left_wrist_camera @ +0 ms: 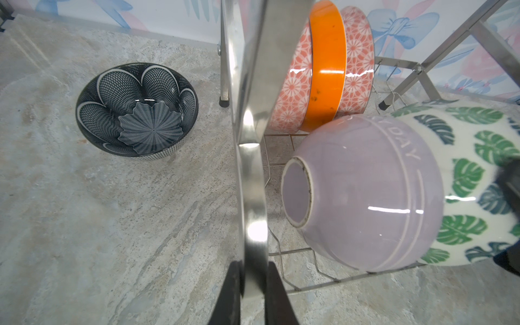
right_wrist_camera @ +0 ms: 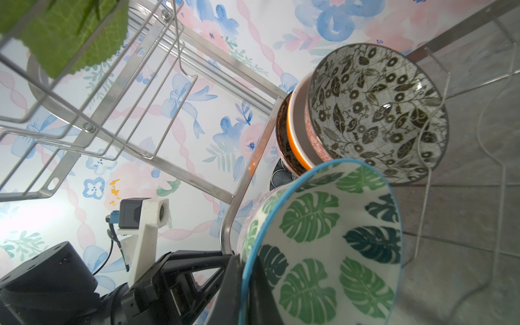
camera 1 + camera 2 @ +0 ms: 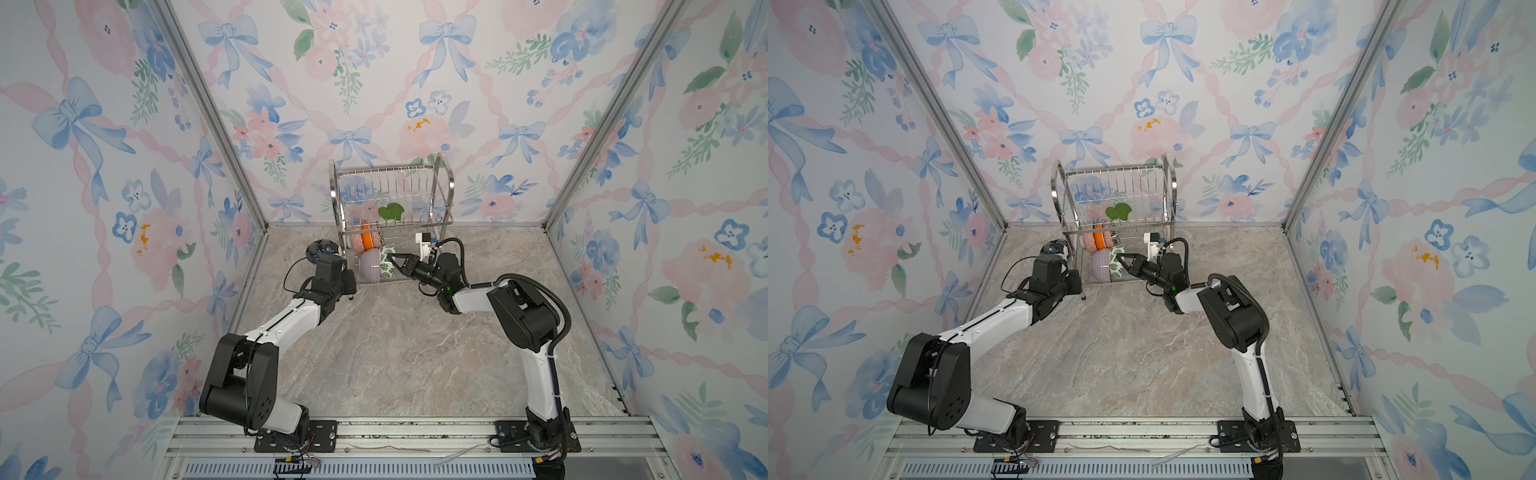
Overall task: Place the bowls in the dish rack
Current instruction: 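Lower the green-leaf bowl into the rack slot beside the lavender bowl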
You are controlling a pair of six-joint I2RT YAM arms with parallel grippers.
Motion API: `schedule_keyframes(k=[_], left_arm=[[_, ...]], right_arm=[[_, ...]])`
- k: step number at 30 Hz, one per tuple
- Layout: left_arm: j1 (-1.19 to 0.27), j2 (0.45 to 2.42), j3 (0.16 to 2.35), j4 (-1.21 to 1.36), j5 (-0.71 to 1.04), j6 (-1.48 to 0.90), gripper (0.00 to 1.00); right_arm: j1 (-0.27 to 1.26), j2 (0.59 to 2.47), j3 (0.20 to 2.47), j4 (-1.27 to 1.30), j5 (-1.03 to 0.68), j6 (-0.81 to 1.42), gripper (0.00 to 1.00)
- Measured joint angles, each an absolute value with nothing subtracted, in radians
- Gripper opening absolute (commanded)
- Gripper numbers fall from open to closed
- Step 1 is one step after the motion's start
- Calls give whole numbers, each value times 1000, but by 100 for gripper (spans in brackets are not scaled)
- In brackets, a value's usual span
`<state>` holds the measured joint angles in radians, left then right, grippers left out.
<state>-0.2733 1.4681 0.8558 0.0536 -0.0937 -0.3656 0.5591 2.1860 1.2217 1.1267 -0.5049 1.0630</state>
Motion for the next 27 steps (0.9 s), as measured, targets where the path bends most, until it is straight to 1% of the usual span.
schedule_keyframes(k=[19,27], left_arm=[[-273,1468,856,54,-94,-359,0],[-273,1468,856,54,-95,-359,0]], right_arm=[[562,2190,1232,1101,-510,1009,0],[564,2190,1231,1104,-481,1067,0]])
